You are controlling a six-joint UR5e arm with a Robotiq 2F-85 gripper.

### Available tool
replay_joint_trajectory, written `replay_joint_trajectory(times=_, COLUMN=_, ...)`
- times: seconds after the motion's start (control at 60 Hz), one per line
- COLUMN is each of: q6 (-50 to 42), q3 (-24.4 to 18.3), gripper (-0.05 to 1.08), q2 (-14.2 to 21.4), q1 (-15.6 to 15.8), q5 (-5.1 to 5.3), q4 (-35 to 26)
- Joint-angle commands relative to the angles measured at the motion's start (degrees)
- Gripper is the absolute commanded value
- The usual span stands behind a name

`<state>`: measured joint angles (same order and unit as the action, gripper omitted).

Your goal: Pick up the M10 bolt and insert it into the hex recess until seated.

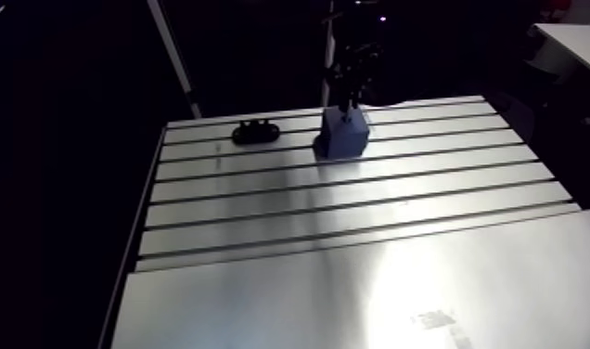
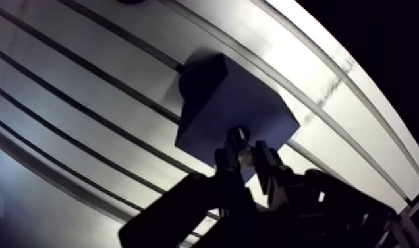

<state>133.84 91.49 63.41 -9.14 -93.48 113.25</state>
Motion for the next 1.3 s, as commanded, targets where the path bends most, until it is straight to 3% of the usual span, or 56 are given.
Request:
replay_joint_trajectory(times=0.017, q6=-0.26, q3=0.22, gripper=0.49, q2=-0.09, q1=0.09, q5=0.01, q4=0.00)
replay_joint_trajectory(times=0.033, q6=-0.26, q3=0.22, gripper=0.49, q2=-0.09, q1=0.09, q5=0.01, q4=0.00)
replay_joint_trajectory(times=0.05, q6=-0.35, q3=0.22, gripper=0.25, q2=-0.09, q1=0.09, q5=0.08, q4=0.00)
replay_joint_trajectory(times=0.067, q6=-0.35, q3=0.22, gripper=0.25, q2=-0.09, q1=0.09, q5=0.08, q4=0.00)
replay_joint_trajectory(times=0.083, q6=-0.15, q3=0.30, gripper=0.14, q2=-0.09, q1=0.09, q5=0.10, q4=0.00)
replay_joint_trajectory(times=0.233, q6=0.16, q3=0.92, gripper=0.02, q2=-0.01, q1=0.26, q5=0.10, q4=0.08)
replay_joint_trajectory(times=0.45, q6=0.24, q3=0.93, gripper=0.02, q2=-0.01, q1=0.09, q5=0.35, q4=1.20)
replay_joint_trajectory(times=0.8, q6=-0.35, q3=1.25, gripper=0.02, q2=0.58, q1=-0.09, q5=1.65, q4=1.67)
replay_joint_trajectory(times=1.3, q6=-3.07, q3=0.75, gripper=0.02, q2=1.71, q1=0.00, q5=1.68, q4=1.16)
